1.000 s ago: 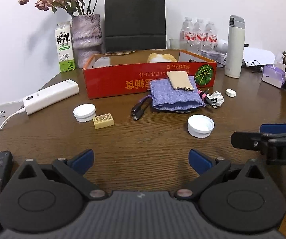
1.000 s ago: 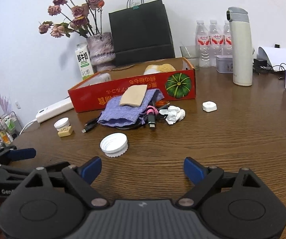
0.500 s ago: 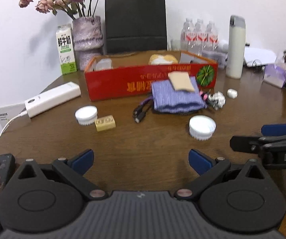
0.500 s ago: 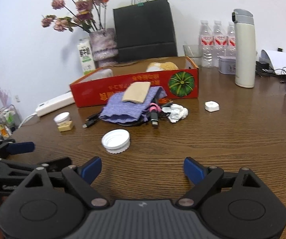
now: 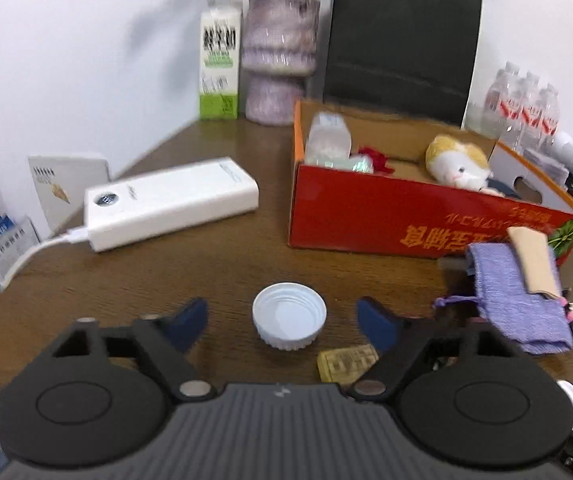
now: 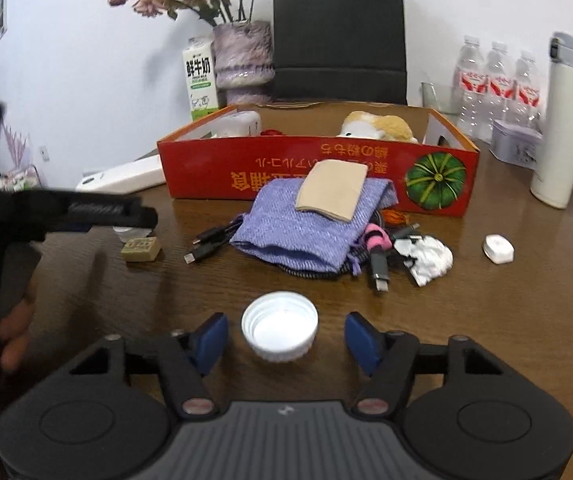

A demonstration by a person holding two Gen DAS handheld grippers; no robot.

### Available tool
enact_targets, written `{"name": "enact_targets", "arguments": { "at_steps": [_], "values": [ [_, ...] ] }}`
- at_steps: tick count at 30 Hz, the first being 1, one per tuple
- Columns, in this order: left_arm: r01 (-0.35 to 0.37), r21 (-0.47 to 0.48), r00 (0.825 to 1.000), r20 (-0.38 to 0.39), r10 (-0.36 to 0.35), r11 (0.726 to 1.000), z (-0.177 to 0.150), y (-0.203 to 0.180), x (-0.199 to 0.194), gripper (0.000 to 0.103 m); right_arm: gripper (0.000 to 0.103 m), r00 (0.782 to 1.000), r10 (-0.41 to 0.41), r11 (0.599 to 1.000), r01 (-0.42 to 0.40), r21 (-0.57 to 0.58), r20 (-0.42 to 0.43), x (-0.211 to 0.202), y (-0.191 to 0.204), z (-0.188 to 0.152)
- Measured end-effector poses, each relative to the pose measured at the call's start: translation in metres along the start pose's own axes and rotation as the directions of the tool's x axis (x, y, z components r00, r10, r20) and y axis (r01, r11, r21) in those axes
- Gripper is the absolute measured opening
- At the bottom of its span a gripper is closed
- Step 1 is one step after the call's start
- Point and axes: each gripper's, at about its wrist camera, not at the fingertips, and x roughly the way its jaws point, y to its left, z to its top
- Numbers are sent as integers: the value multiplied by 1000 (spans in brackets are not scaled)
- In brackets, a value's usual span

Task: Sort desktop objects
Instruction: 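Grasp a white round lid with the left tool while the right tool grasps another white lid, then carry the white lid with the left tool while the right tool carries its lid into the box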

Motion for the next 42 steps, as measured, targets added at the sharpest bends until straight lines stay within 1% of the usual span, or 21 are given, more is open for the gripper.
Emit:
{"name": "enact_targets", "arguments": {
  "at_steps": [1, 2, 3, 4, 5, 7, 9, 11, 14, 16, 18, 19, 21, 24, 27, 30, 33, 35, 40, 42],
  "values": [
    [4, 0, 1000, 2, -4, 1000, 0, 2, 2, 66, 58, 1000, -2, 1000, 2, -6, -3, 2, 1, 2],
    [-3, 2, 1000, 14, 3, 1000, 0, 3, 2, 48, 56, 1000, -3, 1000, 3, -16, -4, 3, 1, 2],
    [-4, 7, 1000, 13, 3, 1000, -1, 3, 2, 41, 53, 1000, -7, 999, 7, -35, 2, 4, 3, 2],
    [5, 13, 1000, 11, -5, 1000, -1, 3, 0, 41, 46, 1000, -22, 998, 23, -63, 15, 5, 6, 0],
    [23, 9, 1000, 10, -23, 1000, -3, 4, -3, 41, 40, 1000, -13, 998, 14, -69, 20, 5, 7, 0],
    [56, -5, 998, 25, -56, 998, -5, 5, -10, 41, 39, 1000, -10, 997, 12, -80, 21, 6, 10, 1],
    [57, -2, 997, 49, -57, 998, -8, 2, -24, 41, 39, 1000, -16, 996, 18, -87, 23, 5, 12, 0],
    [73, 11, 994, 80, -74, 997, -12, -3, -42, 41, 39, 1000, -22, 996, 24, -81, 22, -1, 13, -3],
    [108, 48, 985, 128, -114, 993, -19, -8, -75, 41, 39, 999, -14, 997, 18, -79, 40, -18, 12, -14],
    [150, 69, 977, 144, -159, 986, -26, -12, -97, 41, 39, 998, -24, 997, 28, -71, 55, -33, 8, -20],
    [193, 70, 970, 136, -201, 979, -37, -15, -112, 41, 39, 996, -40, 997, 44, -59, 76, -49, 5, -24],
    [222, 82, 965, 121, -231, 972, -43, -19, -118, 41, 39, 996, -43, 998, 48, -52, 83, -55, 4, -25],
    [253, 104, 960, 94, -262, 962, -58, -26, -128, 41, 39, 994, -51, 998, 55, -41, 96, -67, 2, -27],
    [259, 130, 962, 54, -267, 957, -77, -33, -136, 41, 39, 992, -61, 997, 66, -45, 108, -83, 2, -31],
    [270, 121, 960, 41, -276, 955, -87, -32, -145, 41, 39, 991, -62, 997, 68, -43, 114, -96, 3, -37],
    [278, 141, 956, 58, -288, 950, -89, -33, -159, 41, 39, 990, -65, 996, 72, -52, 123, -108, 4, -41],
    [298, 197, 943, 91, -320, 934, -92, -38, -180, 41, 39, 987, -82, 995, 90, -51, 140, -116, 0, -39],
    [304, 213, 938, 105, -331, 928, -92, -39, -187, 41, 39, 985, -93, 995, 99, -32, 147, -117, -4, -37],
    [314, 196, 937, 92, -336, 929, -89, -38, -181, 41, 39, 988, -86, 995, 91, -30, 131, -109, -5, -36],
    [304, 189, 940, 98, -326, 934, -87, -35, -179, 41, 39, 989, -80, 996, 85, -36, 128, -107, -3, -37]
  ]
}}
